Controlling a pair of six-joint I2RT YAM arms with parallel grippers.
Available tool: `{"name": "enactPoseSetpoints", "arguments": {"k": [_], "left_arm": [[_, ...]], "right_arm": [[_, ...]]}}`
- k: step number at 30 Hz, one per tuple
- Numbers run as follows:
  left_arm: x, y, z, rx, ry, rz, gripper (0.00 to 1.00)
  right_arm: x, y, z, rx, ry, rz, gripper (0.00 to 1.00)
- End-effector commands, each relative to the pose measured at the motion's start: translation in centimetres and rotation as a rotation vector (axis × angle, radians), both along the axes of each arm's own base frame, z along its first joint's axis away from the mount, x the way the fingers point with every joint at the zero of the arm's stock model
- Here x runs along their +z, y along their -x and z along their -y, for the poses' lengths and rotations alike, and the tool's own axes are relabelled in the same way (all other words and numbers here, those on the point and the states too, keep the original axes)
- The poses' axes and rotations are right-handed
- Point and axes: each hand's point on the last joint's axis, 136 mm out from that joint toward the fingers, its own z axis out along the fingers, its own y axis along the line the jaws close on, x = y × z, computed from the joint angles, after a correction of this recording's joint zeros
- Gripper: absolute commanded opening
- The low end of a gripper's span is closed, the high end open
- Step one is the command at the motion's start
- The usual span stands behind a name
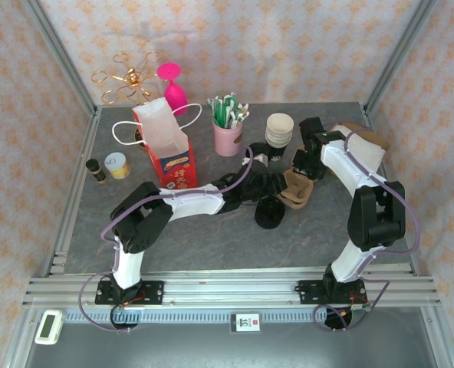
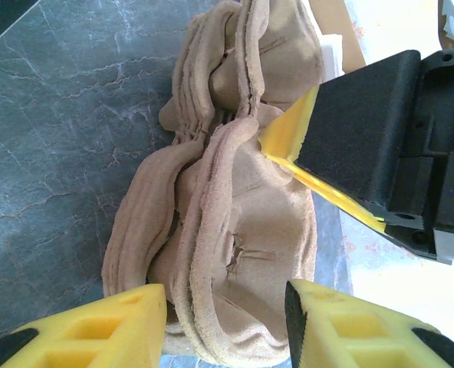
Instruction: Pack the takeout coffee
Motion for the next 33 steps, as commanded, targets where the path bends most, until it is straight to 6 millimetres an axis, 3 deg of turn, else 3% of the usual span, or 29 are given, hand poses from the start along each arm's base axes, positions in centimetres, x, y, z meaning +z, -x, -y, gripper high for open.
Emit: {"name": "enactPoseSetpoints", "arguments": {"k": [1, 17, 25, 33], "left_arm": [[0.5, -0.8, 0.4, 0.010, 0.017, 0.015, 0.45], [-0.1, -0.9, 1.5, -0.024, 0.020, -0.001, 0.44], [-1.7, -0.9, 1.3, -0.021, 0.004, -0.029, 0.45], [1.3, -1.1, 1.1, -0.022, 0.026, 0.027, 0.48]], "right_arm": [[0.4, -0.5, 0.2, 0.002, 0.010, 0.026, 0.25], [0.1, -0.2, 0.0, -0.006, -0.041, 0.023, 0.24], [1.2, -0.2, -0.1, -0.017, -0.108, 0.039, 0.23], [1.9, -0.4, 1.6, -0.030, -0.020, 0.049, 0.23]]}}
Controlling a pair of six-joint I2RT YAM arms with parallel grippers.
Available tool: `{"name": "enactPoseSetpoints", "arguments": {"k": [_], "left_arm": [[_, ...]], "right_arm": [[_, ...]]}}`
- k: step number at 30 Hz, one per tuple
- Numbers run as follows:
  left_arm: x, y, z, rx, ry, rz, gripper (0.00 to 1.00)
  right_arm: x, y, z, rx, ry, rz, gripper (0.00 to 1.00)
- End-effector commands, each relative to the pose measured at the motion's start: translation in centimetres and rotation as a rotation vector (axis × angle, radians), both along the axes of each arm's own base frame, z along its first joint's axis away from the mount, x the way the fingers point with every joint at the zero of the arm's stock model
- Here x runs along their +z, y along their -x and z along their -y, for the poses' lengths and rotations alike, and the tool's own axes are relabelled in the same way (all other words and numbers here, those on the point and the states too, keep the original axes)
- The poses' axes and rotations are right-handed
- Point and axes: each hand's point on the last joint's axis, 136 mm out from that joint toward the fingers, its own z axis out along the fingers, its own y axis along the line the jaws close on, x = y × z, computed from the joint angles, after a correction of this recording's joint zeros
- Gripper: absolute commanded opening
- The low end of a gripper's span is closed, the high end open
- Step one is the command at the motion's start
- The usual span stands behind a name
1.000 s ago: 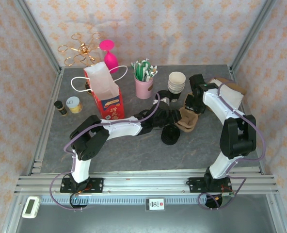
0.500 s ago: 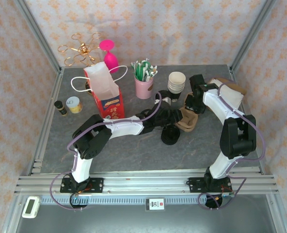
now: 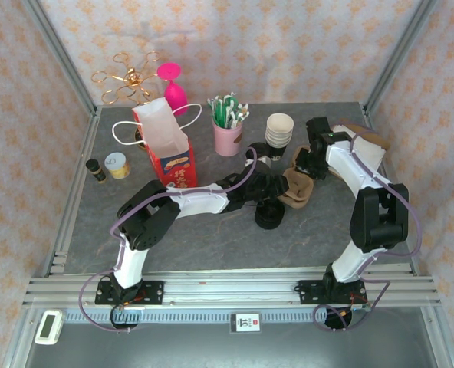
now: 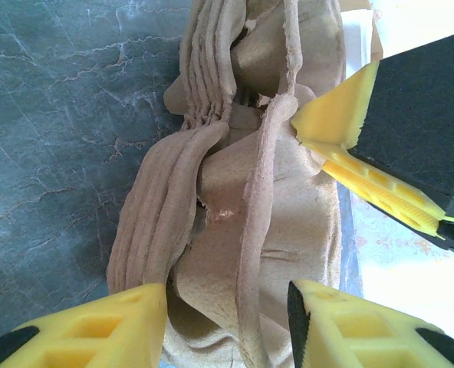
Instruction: Pack the takeout coffee
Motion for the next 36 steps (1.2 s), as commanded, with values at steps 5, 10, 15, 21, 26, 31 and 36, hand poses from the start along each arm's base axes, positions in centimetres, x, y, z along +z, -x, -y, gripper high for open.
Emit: {"name": "enactPoseSetpoints", "arguments": {"k": [5, 10, 15, 21, 26, 31, 36], "left_arm": [[5.4, -0.9, -0.5, 0.011, 0.040, 0.111, 0.50], [7.9, -0.7, -1.3, 0.019, 0.046, 0.160, 0.51], [9.8, -0.2, -2.3, 0.015, 0.028, 0.199, 0.51], [12.1, 0.8, -4.6, 0.030, -0.012, 0.254, 0.52], [12.8, 1.3, -6.0, 0.048, -0.039, 0.275, 0.52], [12.9, 1.4, -6.1, 0.042, -0.045, 0.279, 0.52], [12.6, 1.4, -6.2, 0.038, -0.057, 0.275, 0.52]], "right_arm": [[2.1, -0.3, 1.7, -0.003, 0.093, 0.041, 0.22], [3.1, -0.4, 2.0, 0.009, 0.109, 0.054, 0.22], [3.8, -0.4, 2.3, 0.025, 0.132, 0.056, 0.22], [3.5, 0.0, 2.6, 0.047, 0.158, 0.026, 0.23], [3.2, 0.4, 2.5, 0.060, 0.206, -0.007, 0.22], [2.4, 0.7, 1.3, 0.110, 0.204, -0.042, 0.23], [1.1, 0.7, 1.0, 0.127, 0.209, -0.075, 0.23]]}}
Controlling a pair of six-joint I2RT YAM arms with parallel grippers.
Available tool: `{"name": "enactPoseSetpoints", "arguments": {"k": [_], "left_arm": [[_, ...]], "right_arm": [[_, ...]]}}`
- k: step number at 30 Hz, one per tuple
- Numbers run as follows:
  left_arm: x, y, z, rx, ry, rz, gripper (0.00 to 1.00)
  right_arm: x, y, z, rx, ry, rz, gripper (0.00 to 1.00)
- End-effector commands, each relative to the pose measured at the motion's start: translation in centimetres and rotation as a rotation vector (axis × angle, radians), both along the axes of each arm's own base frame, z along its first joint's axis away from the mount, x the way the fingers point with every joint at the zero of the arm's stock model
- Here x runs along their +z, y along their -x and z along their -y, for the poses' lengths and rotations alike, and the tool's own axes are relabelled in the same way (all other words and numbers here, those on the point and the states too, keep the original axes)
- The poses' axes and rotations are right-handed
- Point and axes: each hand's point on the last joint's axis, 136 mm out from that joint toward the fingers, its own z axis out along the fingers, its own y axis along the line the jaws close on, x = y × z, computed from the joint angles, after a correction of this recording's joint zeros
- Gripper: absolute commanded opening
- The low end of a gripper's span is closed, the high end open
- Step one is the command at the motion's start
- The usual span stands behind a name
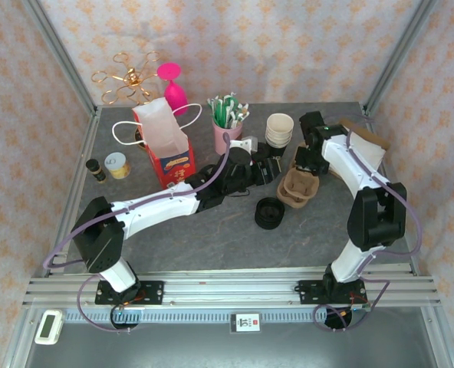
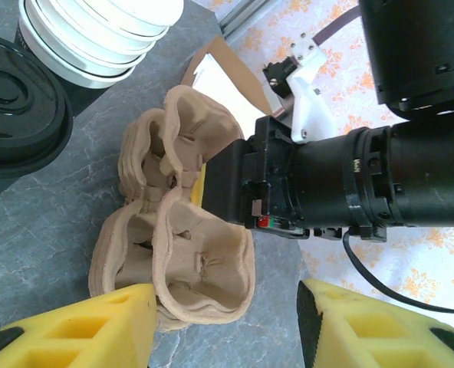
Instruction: Pack the takeout coffee
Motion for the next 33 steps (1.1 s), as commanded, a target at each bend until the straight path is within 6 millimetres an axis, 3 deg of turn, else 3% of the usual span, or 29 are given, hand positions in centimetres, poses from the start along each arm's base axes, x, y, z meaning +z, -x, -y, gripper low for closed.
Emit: {"name": "enactPoseSetpoints", "arguments": {"k": [1, 14, 23, 33], "left_arm": [[-0.5, -0.4, -1.0, 0.021, -0.042, 0.007, 0.52], [-1.0, -0.7, -0.7, 0.018, -0.047, -0.001, 0.52], [-1.0, -0.9, -0.8, 0.018, -0.044, -0.006, 0.52], [1.2, -0.4, -1.5, 0.011, -0.052, 0.033, 0.52]], "right_arm": [[-0.6, 0.2, 0.6, 0.010, 0.047, -0.040, 0.23], [-1.3, -0.9, 0.7, 0.012, 0.102, -0.050, 0.33], [-1.5, -1.2, 0.7, 0.006, 0.104, -0.045, 0.29], [1.4, -0.7, 0.9, -0.005, 0.095, 0.017, 0.28]]}}
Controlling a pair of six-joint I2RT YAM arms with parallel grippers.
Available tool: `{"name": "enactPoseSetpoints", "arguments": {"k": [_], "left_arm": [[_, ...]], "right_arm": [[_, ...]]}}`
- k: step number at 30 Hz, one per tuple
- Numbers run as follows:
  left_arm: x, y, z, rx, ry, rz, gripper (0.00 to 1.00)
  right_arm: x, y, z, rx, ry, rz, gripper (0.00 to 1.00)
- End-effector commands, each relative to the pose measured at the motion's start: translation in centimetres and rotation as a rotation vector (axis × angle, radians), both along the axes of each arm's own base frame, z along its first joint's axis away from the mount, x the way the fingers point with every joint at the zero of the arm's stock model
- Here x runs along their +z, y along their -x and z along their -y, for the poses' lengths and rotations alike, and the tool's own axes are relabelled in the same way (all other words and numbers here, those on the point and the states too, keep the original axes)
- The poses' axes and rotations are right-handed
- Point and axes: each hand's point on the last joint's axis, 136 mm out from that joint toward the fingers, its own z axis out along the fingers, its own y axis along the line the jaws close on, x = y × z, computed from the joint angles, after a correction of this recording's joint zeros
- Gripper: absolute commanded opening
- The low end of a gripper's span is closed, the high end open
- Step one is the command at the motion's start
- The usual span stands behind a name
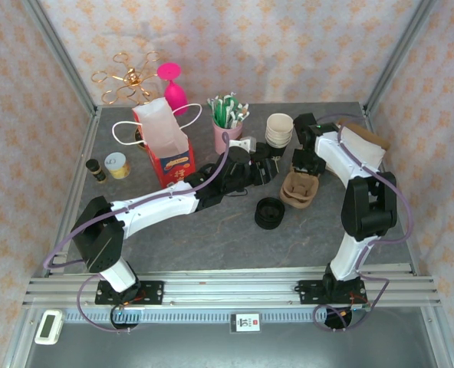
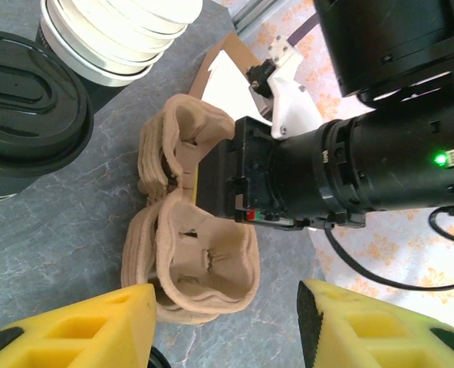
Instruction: Pack the takeout coffee
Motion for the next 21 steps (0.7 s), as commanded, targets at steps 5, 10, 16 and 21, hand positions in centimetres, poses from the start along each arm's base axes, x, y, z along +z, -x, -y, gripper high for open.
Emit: {"name": "enactPoseSetpoints", "arguments": {"k": [5, 10, 16, 21], "left_arm": [[3.6, 0.2, -2.5, 0.030, -0.057, 0.079, 0.52], [5.4, 0.5, -5.2, 0.077, -0.102, 0.114, 0.53], [7.8, 1.5, -8.7, 0.128, -0.184, 0.152, 0.55], [9.8, 2.2, -12.2, 0.200, -0.253, 0.177, 0.56]], "right_arm": [[5.1, 0.5, 0.9, -0.013, 0.036, 0.105, 0.28], [6.7, 0.9, 0.6, -0.009, 0.009, 0.135, 0.28], [9.0, 1.5, -0.6, 0.015, -0.046, 0.188, 0.28], [10.8, 2.4, -2.0, 0.054, -0.083, 0.223, 0.28]]}}
